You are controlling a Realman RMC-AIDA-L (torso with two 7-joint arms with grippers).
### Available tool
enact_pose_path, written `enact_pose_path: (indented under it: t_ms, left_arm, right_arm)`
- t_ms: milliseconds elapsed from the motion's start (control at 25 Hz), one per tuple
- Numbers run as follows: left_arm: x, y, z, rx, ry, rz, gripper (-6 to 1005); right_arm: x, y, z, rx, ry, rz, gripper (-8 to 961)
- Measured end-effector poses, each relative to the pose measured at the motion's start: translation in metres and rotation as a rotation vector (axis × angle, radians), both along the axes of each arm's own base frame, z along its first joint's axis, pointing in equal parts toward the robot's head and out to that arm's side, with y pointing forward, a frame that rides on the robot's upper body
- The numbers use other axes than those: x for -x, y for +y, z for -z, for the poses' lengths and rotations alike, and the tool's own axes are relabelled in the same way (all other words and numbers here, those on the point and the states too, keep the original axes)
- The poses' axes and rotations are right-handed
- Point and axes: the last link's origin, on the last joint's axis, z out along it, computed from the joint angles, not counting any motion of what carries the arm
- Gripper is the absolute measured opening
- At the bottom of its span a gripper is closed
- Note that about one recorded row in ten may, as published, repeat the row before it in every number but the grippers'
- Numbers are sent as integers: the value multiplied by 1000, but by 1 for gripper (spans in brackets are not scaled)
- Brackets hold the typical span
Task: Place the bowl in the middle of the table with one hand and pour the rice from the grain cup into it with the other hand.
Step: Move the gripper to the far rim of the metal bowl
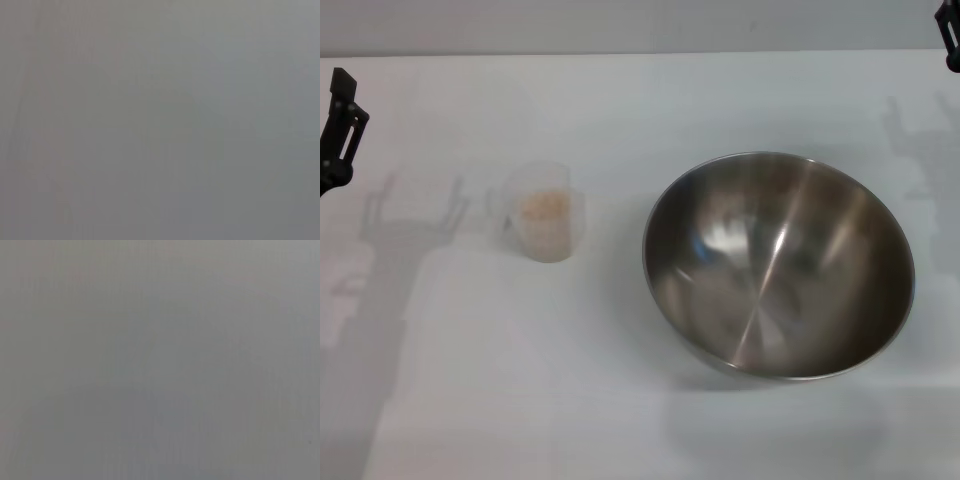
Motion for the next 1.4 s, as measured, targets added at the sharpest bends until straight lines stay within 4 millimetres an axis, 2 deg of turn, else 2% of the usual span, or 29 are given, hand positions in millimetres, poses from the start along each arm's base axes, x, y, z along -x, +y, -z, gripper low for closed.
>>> enact_pose_path:
  t_ms: [440,560,680,800,960,1160,1400]
  left_arm:
    - [-2,2,0,0,-1,5,861]
    - [-2,3,0,0,-1,7,861]
    - [-2,3,0,0,-1,8,861]
    - [-3,4,0,0,-1,10,861]
    - [-3,4,0,0,-1,11,861]
    - [-3,3,0,0,0,9,861]
    - [-1,3,-1,0,5,3,861]
  right_arm:
    - [0,4,-3,-23,-42,23,663]
    - [5,17,-3,-46,-107,81,663]
    - [15,39,-5,-42,-127,173,663]
    - [30,59,0,78,-70,230,663]
    - [55,72,7,320,7,277,663]
    - [88,67,3,638,43,322,661]
    - [111,46,-23,931,-41,361,658]
